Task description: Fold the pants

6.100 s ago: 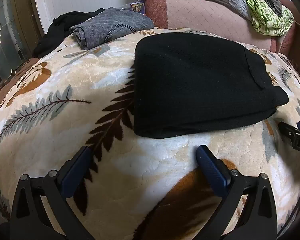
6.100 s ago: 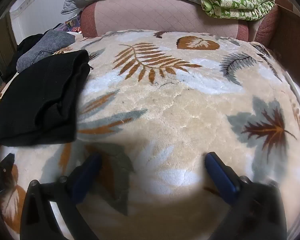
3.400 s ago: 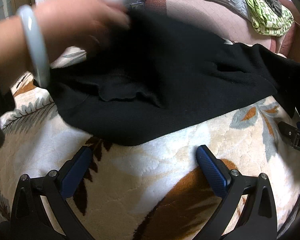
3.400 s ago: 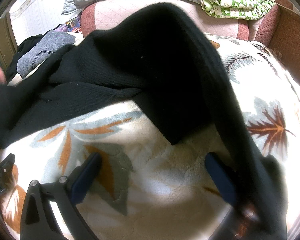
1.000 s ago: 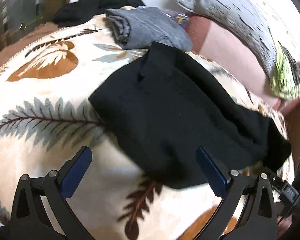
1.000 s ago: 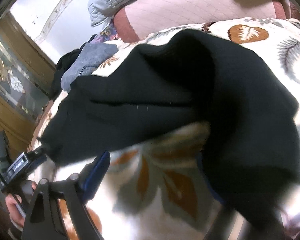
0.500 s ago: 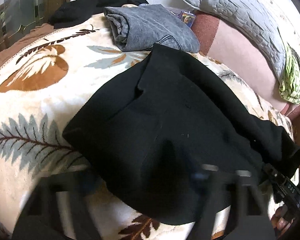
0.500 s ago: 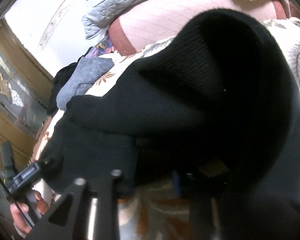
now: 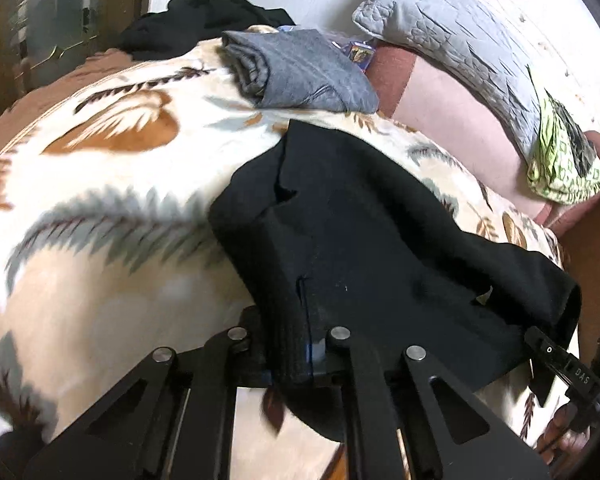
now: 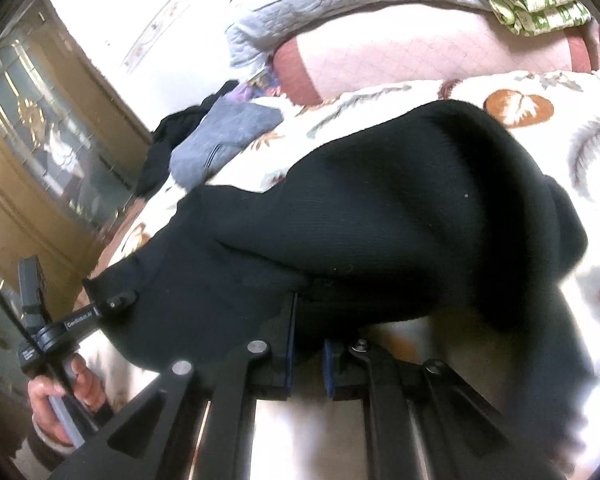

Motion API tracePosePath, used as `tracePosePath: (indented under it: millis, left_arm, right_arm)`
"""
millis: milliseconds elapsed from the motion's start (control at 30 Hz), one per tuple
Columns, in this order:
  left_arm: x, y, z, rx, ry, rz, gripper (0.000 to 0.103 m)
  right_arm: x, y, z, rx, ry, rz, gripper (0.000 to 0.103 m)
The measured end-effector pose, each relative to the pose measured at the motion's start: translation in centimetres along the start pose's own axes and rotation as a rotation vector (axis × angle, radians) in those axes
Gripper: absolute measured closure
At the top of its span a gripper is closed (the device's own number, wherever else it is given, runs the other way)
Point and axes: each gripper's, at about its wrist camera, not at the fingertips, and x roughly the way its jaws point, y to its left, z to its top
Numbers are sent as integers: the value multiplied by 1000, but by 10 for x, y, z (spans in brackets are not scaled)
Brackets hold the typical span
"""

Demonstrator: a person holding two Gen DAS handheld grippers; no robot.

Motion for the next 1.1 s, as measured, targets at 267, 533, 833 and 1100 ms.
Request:
tracePosePath:
  millis: [267,533,833,1100]
  left_arm:
    - [10,13,-26,-26,60,29,95]
    - [12,5,-28,-4,40,71,95]
    - [-2,-7,-28,71,-5,104,94]
    - [-13,5,-27,69,-17,120,41]
  right_arm:
    - [-10,-13,-18,68,103,-30,72]
    - [-37,-22,-19,54,78,-3,64]
    - [-51,-30,-13,89,41,-24,51]
    - [-120,-4,6,-154,-119,-163,17]
